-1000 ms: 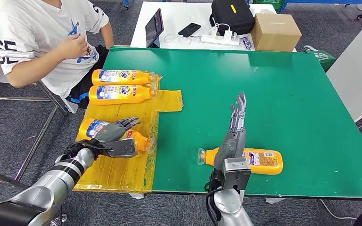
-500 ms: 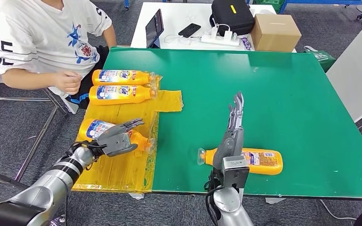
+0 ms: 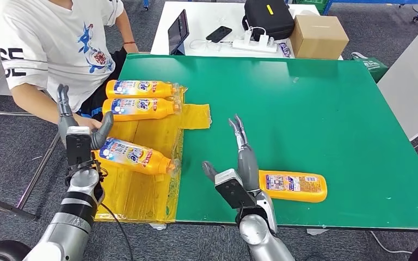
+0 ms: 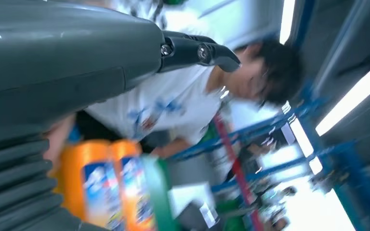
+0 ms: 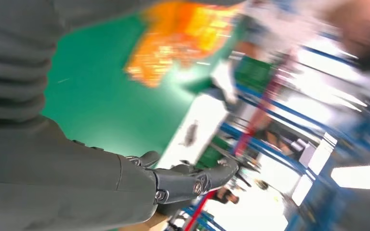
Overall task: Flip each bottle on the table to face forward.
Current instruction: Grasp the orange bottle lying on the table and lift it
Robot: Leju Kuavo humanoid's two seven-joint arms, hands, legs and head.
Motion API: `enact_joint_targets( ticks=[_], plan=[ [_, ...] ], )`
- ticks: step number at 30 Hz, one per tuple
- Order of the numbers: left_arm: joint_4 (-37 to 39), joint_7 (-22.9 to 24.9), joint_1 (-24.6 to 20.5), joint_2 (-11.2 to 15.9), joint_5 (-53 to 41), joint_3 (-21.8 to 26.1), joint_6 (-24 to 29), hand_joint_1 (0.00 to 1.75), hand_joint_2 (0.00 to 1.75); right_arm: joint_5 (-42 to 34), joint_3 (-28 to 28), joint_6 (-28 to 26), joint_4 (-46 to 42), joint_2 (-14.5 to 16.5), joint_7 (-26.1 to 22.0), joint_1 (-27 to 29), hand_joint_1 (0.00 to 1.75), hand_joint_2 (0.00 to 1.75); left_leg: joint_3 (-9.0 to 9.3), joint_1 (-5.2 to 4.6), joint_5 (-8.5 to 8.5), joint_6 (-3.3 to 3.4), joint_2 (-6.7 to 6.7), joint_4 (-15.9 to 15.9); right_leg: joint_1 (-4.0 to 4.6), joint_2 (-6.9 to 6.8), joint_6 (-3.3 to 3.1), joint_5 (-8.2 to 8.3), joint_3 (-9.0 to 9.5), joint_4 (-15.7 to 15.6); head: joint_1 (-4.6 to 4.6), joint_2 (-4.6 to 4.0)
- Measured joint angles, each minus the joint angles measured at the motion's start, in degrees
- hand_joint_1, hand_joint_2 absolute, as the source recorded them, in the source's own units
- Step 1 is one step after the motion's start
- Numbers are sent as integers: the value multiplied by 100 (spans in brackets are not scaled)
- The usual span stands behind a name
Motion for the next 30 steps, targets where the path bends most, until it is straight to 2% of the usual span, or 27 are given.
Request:
enact_joint_targets(
  ticks=[4,6,10,13,16,22,30],
  plan=[
    [-988,0,628,-81,303,-21,-115,0,175,875,-134,635,59,-602,1032,31,0,175,-2,-5,-6,4,0,0,-3,0,1,-1,0,-7,0,0],
    [-1420,0,969,-128,287,-54,-35,0,175,1078,-259,992,35,-969,1385,129,0,175,-4,-8,-9,8,0,1,-6,0,1,-1,0,-12,2,0],
    [-1931,0,1429,-151,241,-154,114,0,175,1073,-563,1593,-289,-1674,1682,452,0,175,-9,-14,-17,20,-1,1,-11,-1,3,-1,0,-15,-1,0],
    [-2055,0,1589,-157,248,-181,113,0,175,1012,-737,1787,-575,-2030,1742,648,0,175,-8,-14,-22,19,4,1,-10,1,4,-1,-3,-15,-1,0],
    [-2130,0,1669,-167,249,-199,107,0,175,998,-827,1817,-747,-2227,1754,760,0,175,-6,-13,-23,17,7,1,-4,2,4,-1,-5,-15,-2,0],
    [-2196,0,1731,-199,247,-206,66,0,175,998,-913,1852,-934,-2419,1791,860,0,175,-6,-7,-21,16,9,1,-2,2,3,-1,-4,-13,-2,0],
    [-1992,4,1709,-220,163,-231,-81,0,175,832,-960,2362,-1189,-2791,1973,1096,0,175,-9,-11,-23,18,7,1,-8,1,4,-1,-4,-15,-2,0]
  ],
)
